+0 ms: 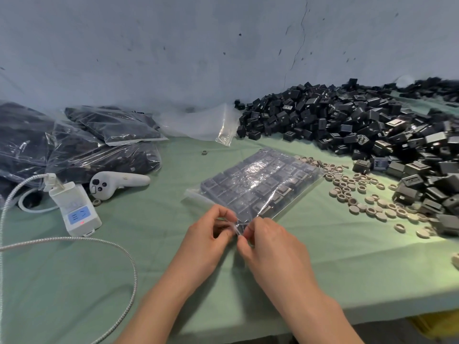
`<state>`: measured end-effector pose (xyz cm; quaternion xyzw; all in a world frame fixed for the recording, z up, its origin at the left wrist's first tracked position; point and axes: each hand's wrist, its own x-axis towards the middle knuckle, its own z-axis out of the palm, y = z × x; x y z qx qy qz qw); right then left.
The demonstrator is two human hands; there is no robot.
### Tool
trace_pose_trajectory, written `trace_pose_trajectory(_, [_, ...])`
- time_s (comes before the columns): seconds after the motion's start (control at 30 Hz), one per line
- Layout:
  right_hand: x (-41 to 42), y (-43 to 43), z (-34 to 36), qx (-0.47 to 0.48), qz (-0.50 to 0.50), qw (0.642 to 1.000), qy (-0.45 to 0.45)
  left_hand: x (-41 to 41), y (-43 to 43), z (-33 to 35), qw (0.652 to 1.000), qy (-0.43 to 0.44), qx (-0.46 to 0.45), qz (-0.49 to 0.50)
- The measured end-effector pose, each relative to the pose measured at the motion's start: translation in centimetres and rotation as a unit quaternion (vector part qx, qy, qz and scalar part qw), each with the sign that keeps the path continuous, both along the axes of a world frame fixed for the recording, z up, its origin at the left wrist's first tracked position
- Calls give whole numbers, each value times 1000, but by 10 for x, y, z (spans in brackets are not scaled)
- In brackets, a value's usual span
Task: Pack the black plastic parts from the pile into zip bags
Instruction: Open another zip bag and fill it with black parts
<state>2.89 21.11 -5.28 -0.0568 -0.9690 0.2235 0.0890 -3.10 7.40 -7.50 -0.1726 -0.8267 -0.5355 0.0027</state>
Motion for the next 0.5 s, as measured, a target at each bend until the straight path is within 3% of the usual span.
trace_pose_trajectory(0.17, [0,3,4,-41,10,999,-1,-2,14,0,997,43,-57,30])
trace_pose_trajectory(0.5, [-3,13,2,-52,29,998,-9,-3,5,7,998,-10,-50,-44])
